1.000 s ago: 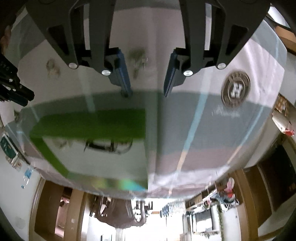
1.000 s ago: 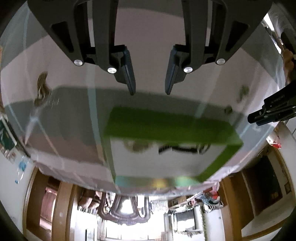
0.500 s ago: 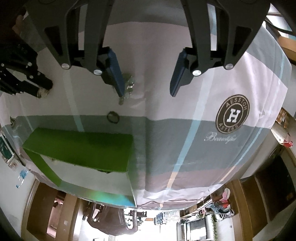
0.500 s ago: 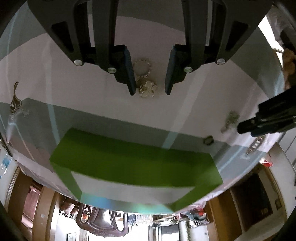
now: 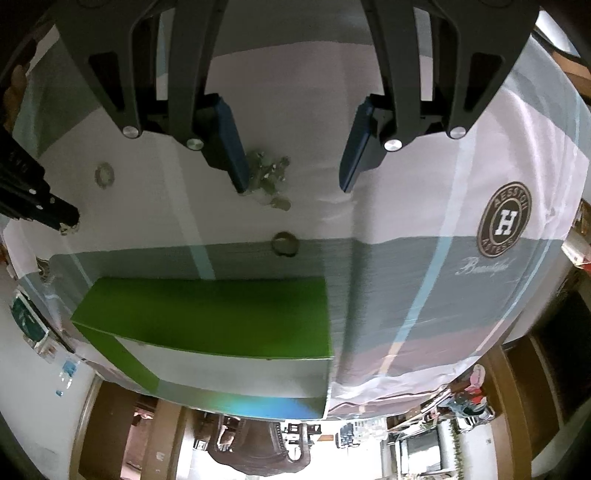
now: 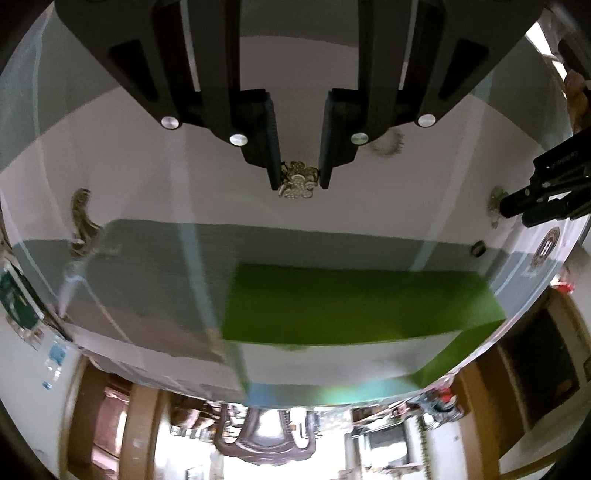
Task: Organize jewelry
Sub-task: 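Lower the left tool over the crystal pendant while the right tool lowers over the silver brooch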
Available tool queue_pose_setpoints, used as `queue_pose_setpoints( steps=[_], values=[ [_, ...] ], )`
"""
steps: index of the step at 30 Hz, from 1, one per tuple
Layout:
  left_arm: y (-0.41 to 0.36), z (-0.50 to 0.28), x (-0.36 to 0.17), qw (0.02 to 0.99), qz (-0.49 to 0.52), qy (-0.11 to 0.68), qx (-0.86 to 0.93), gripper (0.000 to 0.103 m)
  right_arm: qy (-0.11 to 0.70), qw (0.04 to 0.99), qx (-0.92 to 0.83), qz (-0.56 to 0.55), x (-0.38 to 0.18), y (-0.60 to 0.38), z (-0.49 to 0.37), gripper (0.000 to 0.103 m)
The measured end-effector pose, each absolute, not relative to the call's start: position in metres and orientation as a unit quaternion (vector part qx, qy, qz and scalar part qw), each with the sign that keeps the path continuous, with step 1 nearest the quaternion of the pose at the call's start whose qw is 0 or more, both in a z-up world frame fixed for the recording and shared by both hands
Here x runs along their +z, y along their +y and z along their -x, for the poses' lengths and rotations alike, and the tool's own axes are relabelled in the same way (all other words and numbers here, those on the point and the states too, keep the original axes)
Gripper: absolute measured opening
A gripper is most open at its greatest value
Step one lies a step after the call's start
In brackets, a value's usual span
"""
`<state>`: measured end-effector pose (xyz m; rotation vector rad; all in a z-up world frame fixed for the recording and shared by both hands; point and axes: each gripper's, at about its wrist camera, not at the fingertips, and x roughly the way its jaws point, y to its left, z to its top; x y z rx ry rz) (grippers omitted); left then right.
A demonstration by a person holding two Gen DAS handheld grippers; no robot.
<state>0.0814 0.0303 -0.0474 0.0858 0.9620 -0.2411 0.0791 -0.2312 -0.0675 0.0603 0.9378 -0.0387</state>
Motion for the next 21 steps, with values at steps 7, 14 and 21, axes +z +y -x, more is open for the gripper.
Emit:
queue_pose_setpoints(
  steps=[7,14,21],
  values=[
    [0.018,-0.079,-0.051,0.871,-0.051,0.471,-0.130,0.054,0.465,0.883,-0.029,-0.056,-0.082,-0.241,-0.063,0.021],
    [0.003,-0.065,-0.057,0.866,-0.062,0.474,-0.144,0.054,0.462,0.886,-0.011,-0.050,-0.078,-0.235,-0.054,0.021],
    [-0.007,-0.062,-0.055,0.873,-0.074,0.462,-0.134,0.055,0.460,0.887,-0.017,-0.051,-0.079,-0.233,-0.058,0.027]
  ],
)
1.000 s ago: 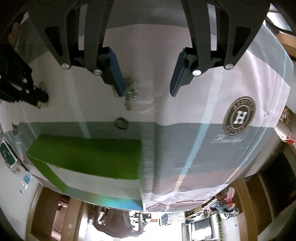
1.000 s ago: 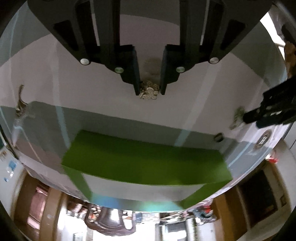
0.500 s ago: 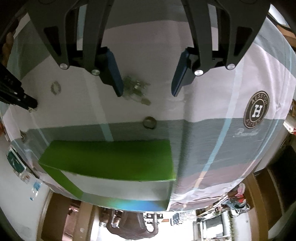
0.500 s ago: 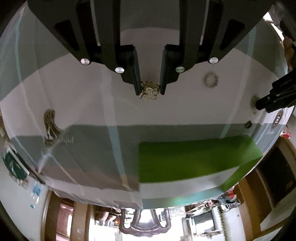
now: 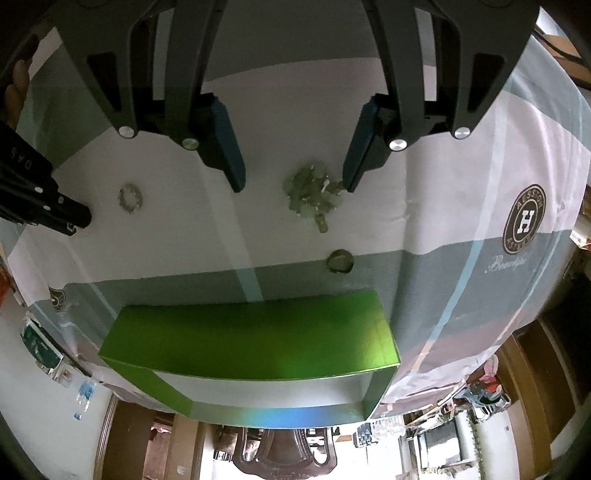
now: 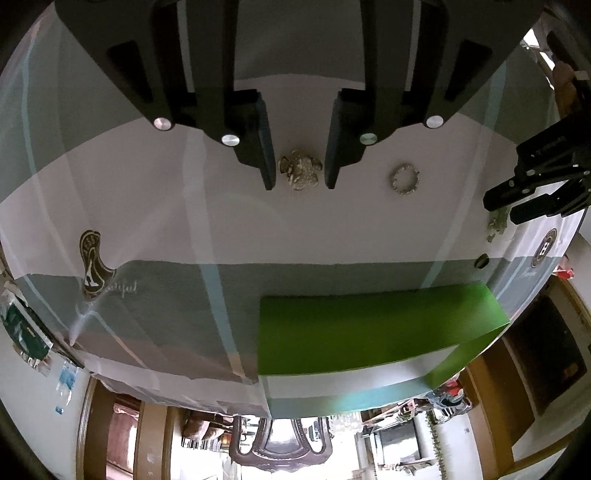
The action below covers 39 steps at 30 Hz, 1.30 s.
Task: Organize jewelry
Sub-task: 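Lower the left tool over the crystal pendant while the right tool lowers over the silver brooch, then grasp the crystal cluster pendant with the left tool while the right tool grasps the silver flower brooch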
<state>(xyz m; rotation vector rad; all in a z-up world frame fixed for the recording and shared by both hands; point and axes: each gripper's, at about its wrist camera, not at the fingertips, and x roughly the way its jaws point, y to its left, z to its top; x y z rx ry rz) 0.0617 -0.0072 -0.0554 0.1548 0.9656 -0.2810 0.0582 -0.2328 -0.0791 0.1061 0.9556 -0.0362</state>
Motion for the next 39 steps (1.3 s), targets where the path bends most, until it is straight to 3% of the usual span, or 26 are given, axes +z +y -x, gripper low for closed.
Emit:
queue_pose_setpoints(
  steps=[7,9,12,21,24,29,36,39],
  values=[
    [-0.015,-0.063,-0.058,0.874,-0.079,0.459,-0.134,0.053,0.457,0.888,-0.020,-0.043,-0.080,-0.232,-0.061,0.027],
    [-0.015,-0.062,-0.058,0.875,-0.077,0.457,-0.141,0.042,0.456,0.889,-0.018,-0.040,-0.081,-0.230,-0.061,0.027],
    [-0.018,-0.058,-0.057,0.874,-0.079,0.456,-0.149,0.034,0.456,0.889,-0.014,-0.038,-0.082,-0.227,-0.059,0.027],
    [-0.013,-0.034,-0.055,0.861,-0.060,0.465,-0.196,0.032,0.455,0.889,0.013,-0.041,-0.079,-0.218,-0.045,0.027],
    [-0.006,-0.029,-0.054,0.867,-0.061,0.460,-0.180,0.040,0.450,0.892,0.010,-0.035,-0.077,-0.216,-0.041,0.035],
    [-0.002,-0.033,-0.056,0.870,-0.051,0.461,-0.165,0.045,0.449,0.893,-0.001,-0.031,-0.079,-0.216,-0.040,0.044],
    [-0.015,-0.051,-0.051,0.888,-0.051,0.438,-0.132,0.062,0.447,0.894,-0.010,-0.027,-0.083,-0.214,-0.041,0.051],
    [-0.021,-0.058,-0.052,0.893,-0.063,0.430,-0.118,0.062,0.446,0.895,-0.012,-0.019,-0.084,-0.212,-0.042,0.052]
  ],
)
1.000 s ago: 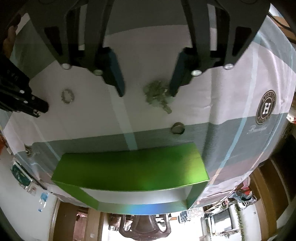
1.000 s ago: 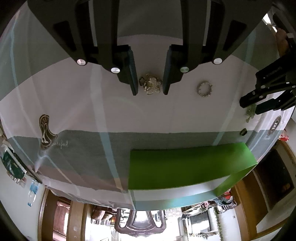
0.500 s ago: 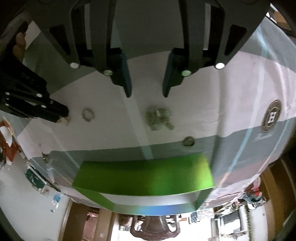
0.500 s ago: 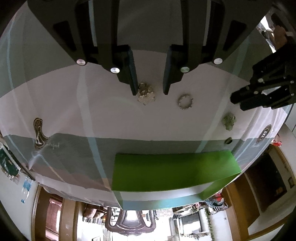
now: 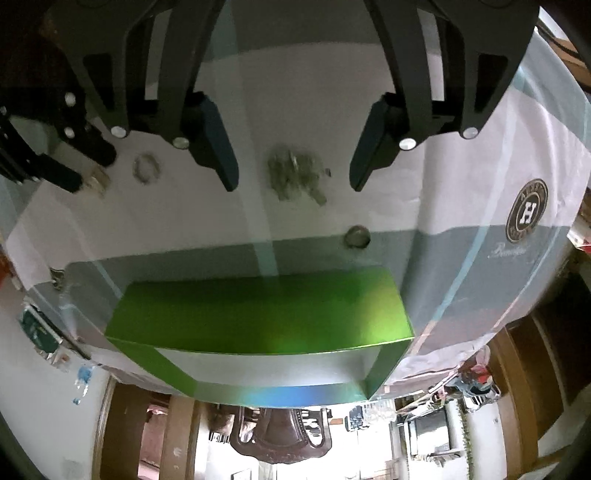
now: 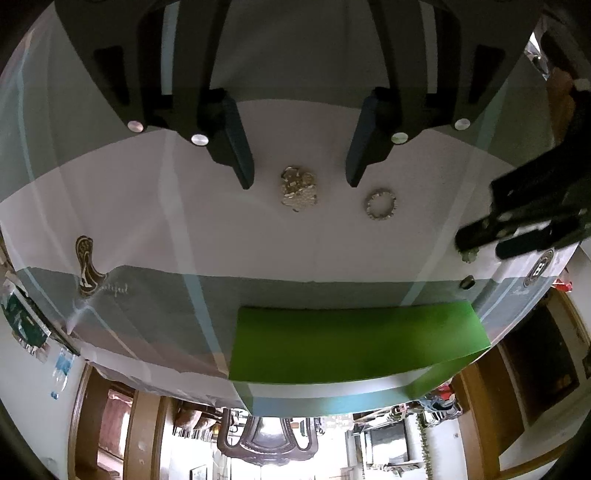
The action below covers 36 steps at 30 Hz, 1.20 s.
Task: Organize jewelry
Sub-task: 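Grasp the crystal cluster pendant with the left tool while the right tool grasps the silver flower brooch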
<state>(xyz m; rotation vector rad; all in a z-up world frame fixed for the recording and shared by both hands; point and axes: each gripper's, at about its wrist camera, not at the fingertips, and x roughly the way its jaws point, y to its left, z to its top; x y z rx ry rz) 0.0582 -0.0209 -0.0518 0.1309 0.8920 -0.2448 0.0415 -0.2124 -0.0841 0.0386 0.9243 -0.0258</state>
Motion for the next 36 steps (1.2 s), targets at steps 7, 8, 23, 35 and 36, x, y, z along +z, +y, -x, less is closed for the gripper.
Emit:
queue_pose_setpoints(
  steps=[7,8,23,35,36],
  values=[
    [-0.027,-0.061,-0.060,0.890,-0.069,0.433,-0.123,0.035,0.447,0.894,-0.026,-0.021,-0.084,-0.213,-0.048,0.052],
    [-0.027,-0.059,-0.060,0.890,-0.070,0.433,-0.125,0.031,0.447,0.894,-0.027,-0.021,-0.084,-0.213,-0.049,0.051],
    [-0.019,-0.039,-0.059,0.888,-0.072,0.434,-0.133,0.030,0.441,0.897,-0.015,-0.017,-0.083,-0.207,-0.048,0.021],
    [-0.019,-0.038,-0.060,0.889,-0.072,0.433,-0.132,0.030,0.442,0.896,-0.020,-0.022,-0.082,-0.209,-0.046,0.021],
    [-0.018,-0.037,-0.060,0.889,-0.072,0.433,-0.132,0.030,0.442,0.896,-0.021,-0.022,-0.082,-0.209,-0.046,0.021]
  ],
)
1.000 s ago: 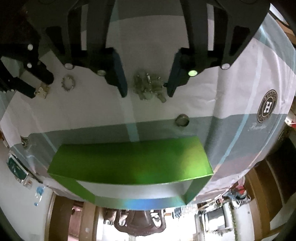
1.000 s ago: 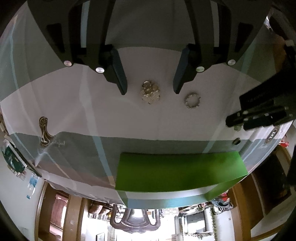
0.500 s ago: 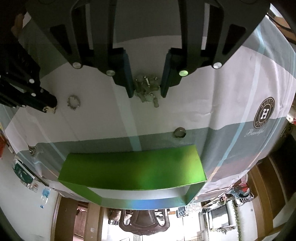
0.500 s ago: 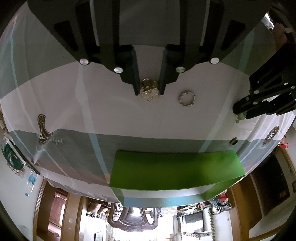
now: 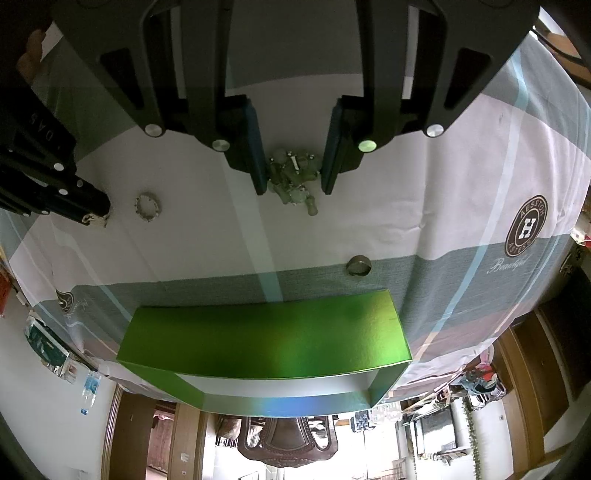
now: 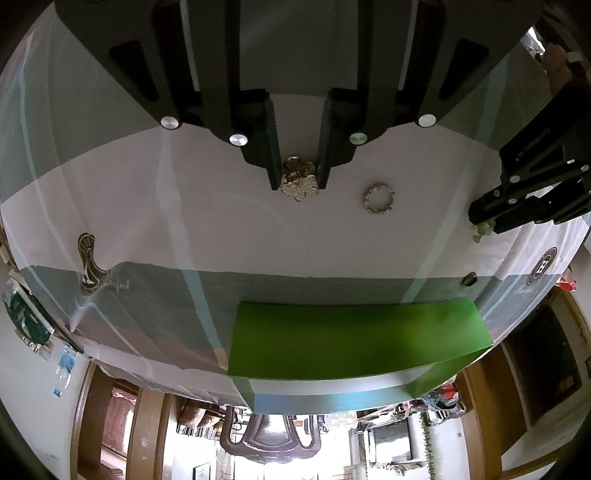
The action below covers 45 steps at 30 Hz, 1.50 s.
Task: Organize jewelry
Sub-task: 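Grasp the crystal cluster pendant with the left tool while the right tool grasps the silver flower brooch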
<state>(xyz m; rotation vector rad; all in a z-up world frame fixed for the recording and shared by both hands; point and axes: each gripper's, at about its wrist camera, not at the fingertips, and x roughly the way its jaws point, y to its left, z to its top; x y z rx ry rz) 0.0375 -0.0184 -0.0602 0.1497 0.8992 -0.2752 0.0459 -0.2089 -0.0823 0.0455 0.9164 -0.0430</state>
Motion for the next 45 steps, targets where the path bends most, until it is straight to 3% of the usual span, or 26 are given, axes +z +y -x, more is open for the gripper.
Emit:
queue_pose_setpoints(
  steps=[34,36,38,40,43,45],
  values=[
    [-0.009,-0.037,-0.042,0.896,-0.059,0.422,-0.126,0.029,0.411,0.910,-0.039,-0.043,-0.060,-0.240,-0.037,0.021],
    [-0.008,-0.037,-0.043,0.894,-0.060,0.425,-0.127,0.021,0.411,0.910,-0.036,-0.045,-0.061,-0.240,-0.036,0.021],
    [-0.009,-0.037,-0.044,0.893,-0.062,0.427,-0.127,0.021,0.413,0.909,-0.024,-0.052,-0.061,-0.238,-0.037,0.021],
    [-0.010,-0.039,-0.046,0.892,-0.065,0.429,-0.128,0.021,0.414,0.909,-0.013,-0.048,-0.063,-0.233,-0.038,0.023],
    [-0.010,-0.040,-0.051,0.889,-0.067,0.434,-0.127,0.022,0.414,0.910,-0.013,-0.029,-0.066,-0.224,-0.040,0.040],
    [-0.008,-0.039,-0.053,0.890,-0.065,0.434,-0.127,0.033,0.421,0.907,-0.009,-0.023,-0.071,-0.218,-0.043,0.041]
  ],
)
